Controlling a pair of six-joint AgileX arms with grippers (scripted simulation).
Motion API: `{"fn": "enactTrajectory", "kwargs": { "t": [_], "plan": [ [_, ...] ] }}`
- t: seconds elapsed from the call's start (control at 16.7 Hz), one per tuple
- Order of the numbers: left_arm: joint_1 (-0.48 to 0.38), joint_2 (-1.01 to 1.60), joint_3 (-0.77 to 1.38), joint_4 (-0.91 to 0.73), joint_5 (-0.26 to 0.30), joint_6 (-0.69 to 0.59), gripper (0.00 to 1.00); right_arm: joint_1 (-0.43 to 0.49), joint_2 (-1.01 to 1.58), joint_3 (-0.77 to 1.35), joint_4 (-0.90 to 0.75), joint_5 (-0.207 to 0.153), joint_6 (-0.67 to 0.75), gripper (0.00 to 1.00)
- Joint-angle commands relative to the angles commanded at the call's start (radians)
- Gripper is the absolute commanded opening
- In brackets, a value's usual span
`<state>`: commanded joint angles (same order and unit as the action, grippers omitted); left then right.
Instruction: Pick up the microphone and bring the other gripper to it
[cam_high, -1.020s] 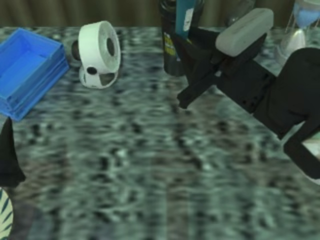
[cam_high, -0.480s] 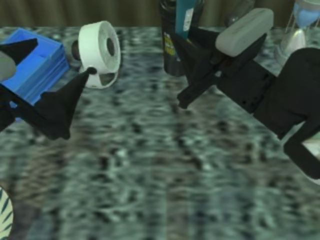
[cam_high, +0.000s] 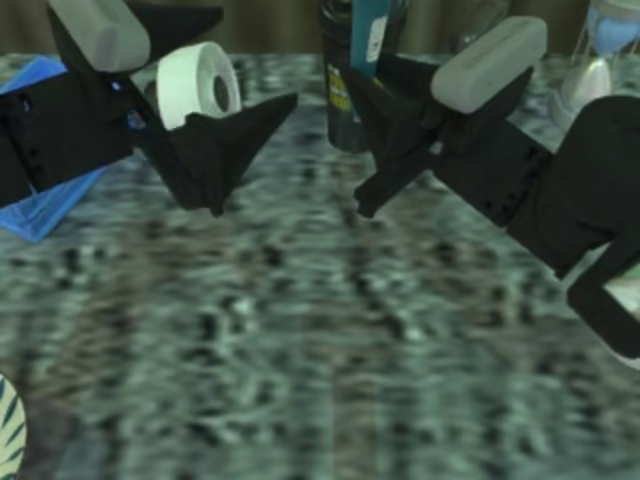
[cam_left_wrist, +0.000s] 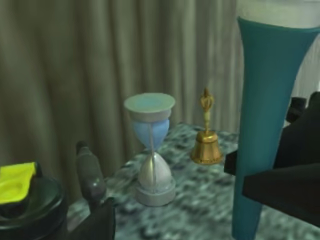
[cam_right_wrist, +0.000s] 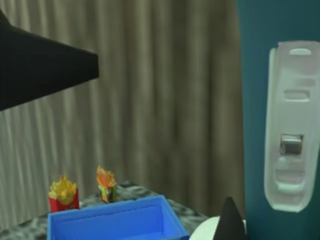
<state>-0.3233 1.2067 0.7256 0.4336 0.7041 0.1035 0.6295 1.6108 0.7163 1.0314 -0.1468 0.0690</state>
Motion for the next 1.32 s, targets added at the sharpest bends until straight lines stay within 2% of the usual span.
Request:
{"fn": "enactTrajectory", "kwargs": {
  "t": [0.12, 0.48, 1.02, 1.32],
  "plan": [
    [-0.006, 0.019, 0.014, 0.009, 0.013, 0.003, 1.0, 0.0, 0.0, 0.0, 0.0, 0.0, 0.0, 0.0],
    [-0.013, 0.032, 0.025, 0.012, 0.002, 0.002, 1.0, 0.0, 0.0, 0.0, 0.0, 0.0, 0.0, 0.0],
    [-0.199, 0.347, 0.268, 0.09, -0.175, -0.005, 1.0, 0.0, 0.0, 0.0, 0.0, 0.0, 0.0, 0.0],
    [-0.207, 0.358, 0.277, 0.093, -0.183, -0.006, 1.0, 0.0, 0.0, 0.0, 0.0, 0.0, 0.0, 0.0]
  ]
}}
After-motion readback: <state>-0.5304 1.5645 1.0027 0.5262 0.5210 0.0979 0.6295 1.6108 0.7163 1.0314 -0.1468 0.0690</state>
